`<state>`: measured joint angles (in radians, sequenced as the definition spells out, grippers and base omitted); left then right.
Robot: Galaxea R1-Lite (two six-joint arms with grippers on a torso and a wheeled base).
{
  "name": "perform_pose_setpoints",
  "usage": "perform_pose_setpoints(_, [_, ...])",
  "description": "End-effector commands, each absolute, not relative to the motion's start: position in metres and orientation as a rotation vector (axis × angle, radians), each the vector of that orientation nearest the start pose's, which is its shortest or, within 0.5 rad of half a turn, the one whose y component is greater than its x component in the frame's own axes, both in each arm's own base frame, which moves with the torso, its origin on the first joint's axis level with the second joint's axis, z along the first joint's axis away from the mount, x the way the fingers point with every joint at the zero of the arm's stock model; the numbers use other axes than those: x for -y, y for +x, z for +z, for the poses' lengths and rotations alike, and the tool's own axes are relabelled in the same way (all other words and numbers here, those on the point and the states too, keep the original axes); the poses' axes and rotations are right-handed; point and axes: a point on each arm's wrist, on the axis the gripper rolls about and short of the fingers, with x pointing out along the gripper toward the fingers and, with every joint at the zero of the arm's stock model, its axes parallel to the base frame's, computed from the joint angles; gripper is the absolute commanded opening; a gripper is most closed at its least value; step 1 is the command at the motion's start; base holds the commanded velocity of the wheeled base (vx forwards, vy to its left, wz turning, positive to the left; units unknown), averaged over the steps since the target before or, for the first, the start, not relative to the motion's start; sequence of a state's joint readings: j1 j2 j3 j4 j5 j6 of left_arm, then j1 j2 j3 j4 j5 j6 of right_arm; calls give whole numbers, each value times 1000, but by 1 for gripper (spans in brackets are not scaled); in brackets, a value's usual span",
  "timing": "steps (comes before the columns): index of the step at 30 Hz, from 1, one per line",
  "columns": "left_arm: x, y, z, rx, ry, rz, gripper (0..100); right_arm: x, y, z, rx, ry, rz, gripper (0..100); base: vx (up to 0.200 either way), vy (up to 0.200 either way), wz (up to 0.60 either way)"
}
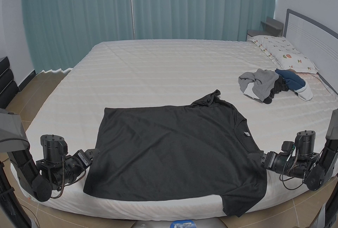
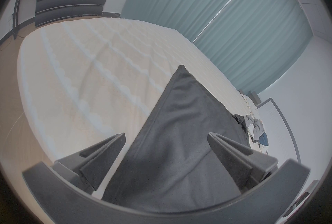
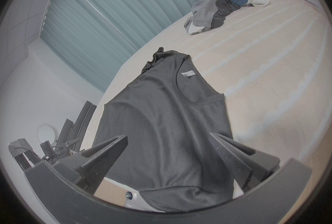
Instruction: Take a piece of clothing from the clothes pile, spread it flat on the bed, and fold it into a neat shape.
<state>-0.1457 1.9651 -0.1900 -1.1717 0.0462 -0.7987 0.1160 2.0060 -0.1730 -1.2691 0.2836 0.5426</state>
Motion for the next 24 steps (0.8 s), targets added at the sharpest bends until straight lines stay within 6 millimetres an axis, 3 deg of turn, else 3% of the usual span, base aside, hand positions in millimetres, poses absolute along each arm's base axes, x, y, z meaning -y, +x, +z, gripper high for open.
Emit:
perform_pose_setpoints(1, [34,236,33,-602,-716,149,100,-37,241,30,-651,570,238,100,200,0,0])
perform_pose_setpoints(6, [33,235,32,-606,-711,153,100,-52,256,39,-617,652,272,100,200,0,0])
perform_pose_setpoints(9, [33,236,31,-608,-711,153,100,-56,267,42,-590,656,275,100,0,0,0])
perform_pose_setpoints(10, [33,236,31,-608,-714,153,100,-66,282,40,-582,643,270,100,0,0,0])
perform_pose_setpoints(12, [33,236,31,-608,-714,153,100,-66,285,40,-575,640,262,100,0,0,0])
perform_pose_setpoints(14, [33,236,33,-601,-722,151,100,-78,326,42,-536,625,194,100,0,0,0])
perform_pose_setpoints(18, [33,235,33,-602,-721,150,100,-90,368,38,-511,637,188,100,0,0,0])
perform_pose_setpoints(24, [33,235,32,-608,-721,151,100,-112,412,38,-545,629,188,100,0,0,0])
